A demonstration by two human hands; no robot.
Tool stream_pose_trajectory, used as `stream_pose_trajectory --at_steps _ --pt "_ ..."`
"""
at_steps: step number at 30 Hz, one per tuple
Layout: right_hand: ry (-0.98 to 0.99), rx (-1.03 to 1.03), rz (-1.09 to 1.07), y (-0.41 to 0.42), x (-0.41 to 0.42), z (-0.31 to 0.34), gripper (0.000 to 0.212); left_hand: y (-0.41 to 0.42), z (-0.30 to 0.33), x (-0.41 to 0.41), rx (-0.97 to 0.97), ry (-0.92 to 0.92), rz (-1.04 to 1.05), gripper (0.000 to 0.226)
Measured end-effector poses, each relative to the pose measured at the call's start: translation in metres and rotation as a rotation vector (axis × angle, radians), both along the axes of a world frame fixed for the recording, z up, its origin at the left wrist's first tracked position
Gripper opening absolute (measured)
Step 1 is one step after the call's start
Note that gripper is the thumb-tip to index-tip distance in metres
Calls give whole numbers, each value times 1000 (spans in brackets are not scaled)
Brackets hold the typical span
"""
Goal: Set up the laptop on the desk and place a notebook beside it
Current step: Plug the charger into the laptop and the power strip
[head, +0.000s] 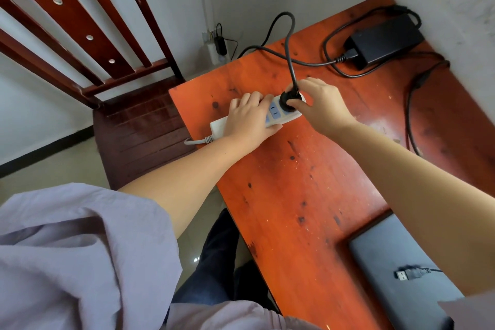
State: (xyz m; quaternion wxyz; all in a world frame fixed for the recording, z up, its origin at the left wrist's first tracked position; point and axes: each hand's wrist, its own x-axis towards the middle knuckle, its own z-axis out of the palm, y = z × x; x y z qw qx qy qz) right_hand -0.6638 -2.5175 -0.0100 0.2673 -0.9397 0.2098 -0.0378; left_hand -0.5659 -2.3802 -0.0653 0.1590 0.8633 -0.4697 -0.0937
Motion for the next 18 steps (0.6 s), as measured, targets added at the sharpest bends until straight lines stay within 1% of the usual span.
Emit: stream_pose_trajectory --at_steps 4,7,11,13,14,16,18 --pt "-64 13 -46 4 -6 -7 22 0 0 -1 7 0 2 64" --pt "-93 46 -85 7 -10 -14 22 -2 2 -1 53 27 6 68" --pt "-61 45 -125 9 -6 -15 22 -4 9 1 130 64 3 71" --pt "-7 38 -121 8 -4 -8 23 -5 15 2 196 88 -16 71" --pt "23 37 -104 8 -5 -4 26 -5 19 3 232 93 -26 72" --pt "55 46 -92 4 -17 6 41 -4 30 4 259 51 -42 71" --pt "49 56 -163 -3 -42 18 52 0 43 0 168 -44 -72 58"
